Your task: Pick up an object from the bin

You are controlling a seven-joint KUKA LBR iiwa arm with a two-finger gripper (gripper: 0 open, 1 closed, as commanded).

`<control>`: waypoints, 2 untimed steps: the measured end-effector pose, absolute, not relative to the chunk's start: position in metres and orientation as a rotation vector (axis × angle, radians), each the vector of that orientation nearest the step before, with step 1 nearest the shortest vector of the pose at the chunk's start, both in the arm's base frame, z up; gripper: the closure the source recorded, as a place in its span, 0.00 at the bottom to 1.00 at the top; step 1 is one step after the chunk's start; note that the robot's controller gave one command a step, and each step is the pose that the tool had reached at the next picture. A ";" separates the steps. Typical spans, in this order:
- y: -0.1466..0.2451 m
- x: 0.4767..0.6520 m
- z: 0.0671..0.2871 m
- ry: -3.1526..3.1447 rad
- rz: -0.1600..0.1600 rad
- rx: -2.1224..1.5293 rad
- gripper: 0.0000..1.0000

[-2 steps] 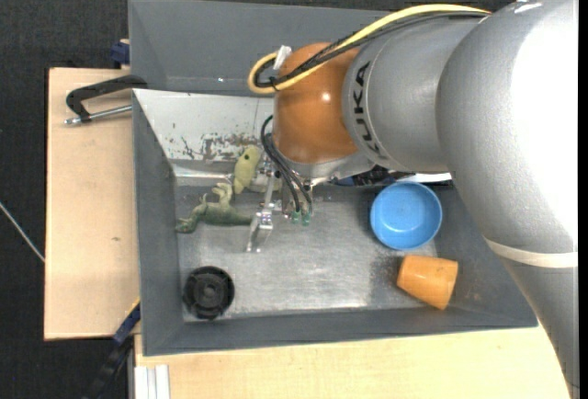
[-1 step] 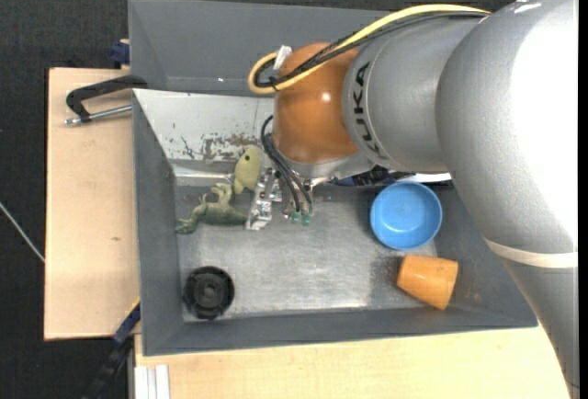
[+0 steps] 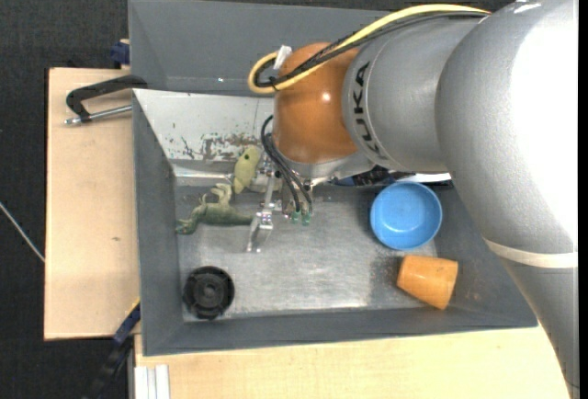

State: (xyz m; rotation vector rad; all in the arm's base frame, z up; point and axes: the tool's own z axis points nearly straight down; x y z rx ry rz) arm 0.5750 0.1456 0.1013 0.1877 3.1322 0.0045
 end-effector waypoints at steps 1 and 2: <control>0.182 0.570 0.112 3.112 0.005 -0.381 0.00; 0.187 0.597 0.072 3.098 0.004 -0.488 0.00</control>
Offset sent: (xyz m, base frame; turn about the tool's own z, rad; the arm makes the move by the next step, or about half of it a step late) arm -0.0065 0.0347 0.0095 -0.3615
